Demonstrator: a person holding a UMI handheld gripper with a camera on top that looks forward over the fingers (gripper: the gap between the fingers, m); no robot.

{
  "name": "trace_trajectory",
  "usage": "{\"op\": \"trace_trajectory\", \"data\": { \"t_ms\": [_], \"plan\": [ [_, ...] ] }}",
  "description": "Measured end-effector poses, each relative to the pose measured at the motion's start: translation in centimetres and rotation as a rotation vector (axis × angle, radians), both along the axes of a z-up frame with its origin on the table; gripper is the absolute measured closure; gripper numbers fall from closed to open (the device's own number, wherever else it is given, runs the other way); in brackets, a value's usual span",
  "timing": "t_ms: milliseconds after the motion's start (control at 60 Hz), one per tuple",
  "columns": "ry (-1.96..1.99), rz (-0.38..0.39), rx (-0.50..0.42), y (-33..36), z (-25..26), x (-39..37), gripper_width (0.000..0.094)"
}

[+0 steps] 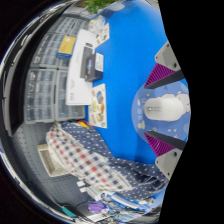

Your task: Arrange mouse

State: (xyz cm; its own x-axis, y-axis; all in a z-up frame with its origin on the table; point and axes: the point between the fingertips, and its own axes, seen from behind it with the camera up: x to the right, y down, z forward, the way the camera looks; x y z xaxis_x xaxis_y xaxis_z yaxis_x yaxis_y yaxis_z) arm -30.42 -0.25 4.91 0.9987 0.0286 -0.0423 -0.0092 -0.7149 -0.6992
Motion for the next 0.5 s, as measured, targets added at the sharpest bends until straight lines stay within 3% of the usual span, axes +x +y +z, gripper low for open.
{"op": "trace_trajectory", "data": {
  "t_ms": [250, 500],
  "plan": [
    [-0.009, -0.035, 0.154, 0.2, 11.4, 2.7, 0.0052],
    [-0.032, -0.076, 0.249, -2.4, 17.2, 8.1, 0.0053]
  ]
}}
